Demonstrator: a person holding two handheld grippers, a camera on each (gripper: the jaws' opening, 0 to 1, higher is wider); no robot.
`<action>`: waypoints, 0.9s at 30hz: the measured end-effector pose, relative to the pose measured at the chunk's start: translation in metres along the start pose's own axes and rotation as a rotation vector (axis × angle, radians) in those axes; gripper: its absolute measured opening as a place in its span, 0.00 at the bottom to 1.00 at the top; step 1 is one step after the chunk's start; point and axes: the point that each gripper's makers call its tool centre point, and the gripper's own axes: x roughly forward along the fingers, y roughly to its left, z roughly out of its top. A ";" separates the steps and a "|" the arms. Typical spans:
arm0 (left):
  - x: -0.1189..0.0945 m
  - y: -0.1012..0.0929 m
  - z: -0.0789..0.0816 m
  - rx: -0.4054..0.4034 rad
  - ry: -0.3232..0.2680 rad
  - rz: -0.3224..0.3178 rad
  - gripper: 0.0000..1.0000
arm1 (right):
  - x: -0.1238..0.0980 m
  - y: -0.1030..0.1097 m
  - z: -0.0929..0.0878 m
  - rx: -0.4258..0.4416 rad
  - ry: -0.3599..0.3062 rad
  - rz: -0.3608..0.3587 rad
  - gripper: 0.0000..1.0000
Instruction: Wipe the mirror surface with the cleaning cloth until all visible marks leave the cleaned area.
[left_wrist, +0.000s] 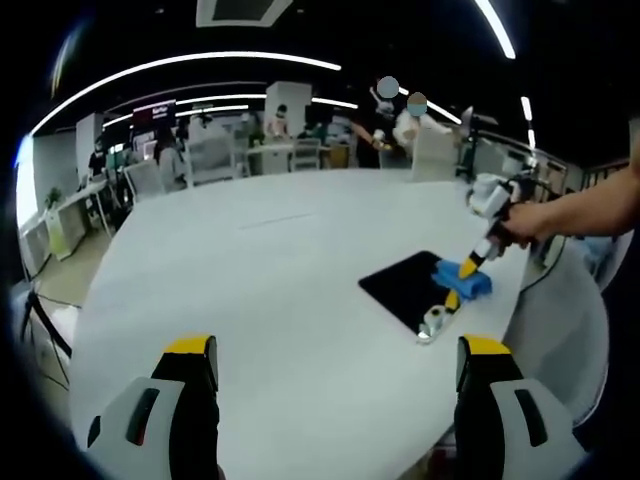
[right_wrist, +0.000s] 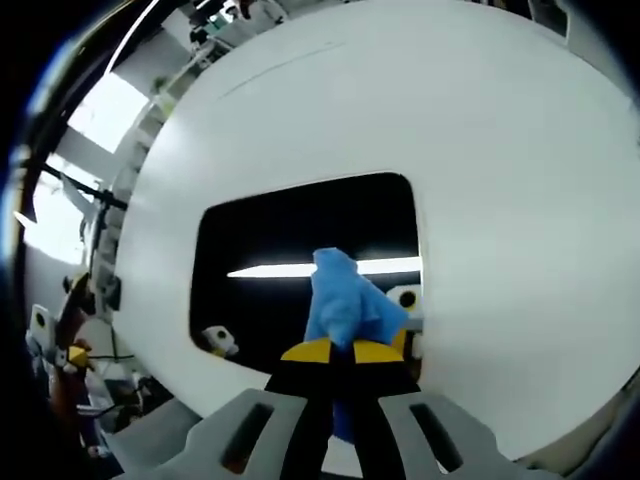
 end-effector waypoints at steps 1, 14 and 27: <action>0.000 0.000 0.000 -0.002 -0.003 0.002 0.99 | 0.000 0.001 0.000 -0.003 0.001 -0.001 0.00; -0.012 0.005 -0.006 -0.015 -0.011 0.019 0.99 | 0.008 0.020 0.002 -0.039 0.009 -0.022 0.00; -0.021 0.009 -0.008 -0.016 -0.015 0.032 0.99 | 0.013 0.049 -0.001 -0.069 0.022 -0.013 0.00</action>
